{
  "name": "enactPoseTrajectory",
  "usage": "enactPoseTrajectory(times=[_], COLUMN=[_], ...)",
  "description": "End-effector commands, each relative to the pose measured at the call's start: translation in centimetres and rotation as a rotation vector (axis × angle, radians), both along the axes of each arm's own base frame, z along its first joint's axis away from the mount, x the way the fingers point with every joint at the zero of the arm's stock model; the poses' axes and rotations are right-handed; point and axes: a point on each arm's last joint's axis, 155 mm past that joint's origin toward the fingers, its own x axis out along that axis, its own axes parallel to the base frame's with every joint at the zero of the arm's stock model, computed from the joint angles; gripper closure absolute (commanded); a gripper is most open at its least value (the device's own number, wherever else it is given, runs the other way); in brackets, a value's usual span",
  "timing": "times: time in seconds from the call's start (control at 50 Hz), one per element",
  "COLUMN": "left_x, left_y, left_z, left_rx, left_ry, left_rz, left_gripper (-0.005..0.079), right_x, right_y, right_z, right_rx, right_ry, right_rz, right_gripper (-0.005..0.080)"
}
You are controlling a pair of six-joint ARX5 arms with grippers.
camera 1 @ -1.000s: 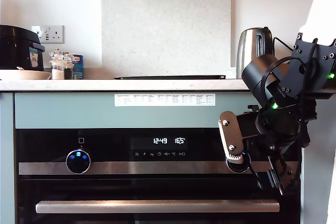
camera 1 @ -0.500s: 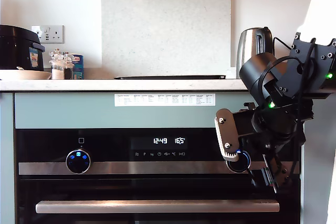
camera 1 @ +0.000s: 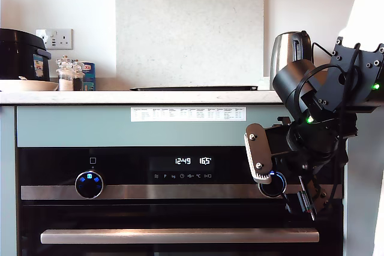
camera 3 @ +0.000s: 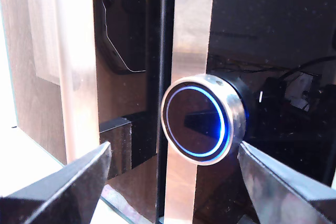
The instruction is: Switch the oven temperature to 160 degrees by turning the right rotary switch until the correct number is selected
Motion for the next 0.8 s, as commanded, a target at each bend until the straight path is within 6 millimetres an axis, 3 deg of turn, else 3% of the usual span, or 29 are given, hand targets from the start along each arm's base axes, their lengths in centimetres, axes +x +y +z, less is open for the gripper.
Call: enactPoseTrajectory(times=[0.0, 0.24, 0.78], left_x=[-0.02, -0.02, -0.02], left_y=[0.05, 0.06, 0.05], left_z=[0.26, 0.26, 0.26], left_rx=[0.001, 0.001, 0.001], left_ry=[-0.010, -0.010, -0.010], left_rz=[0.003, 0.003, 0.003], left_gripper=[0.0764, 0.0764, 0.0764], right_x=[-1.23, -1.45, -1.23], right_y=[0.75, 1.46, 0.71], right_z=[-1.72, -1.75, -1.68], right_rx=[-0.007, -0.001, -0.015], right_ry=[0.043, 0.046, 0.040], right_rz=[0.031, 0.053, 0.027], right_gripper=[0.0047, 0.0047, 0.0047])
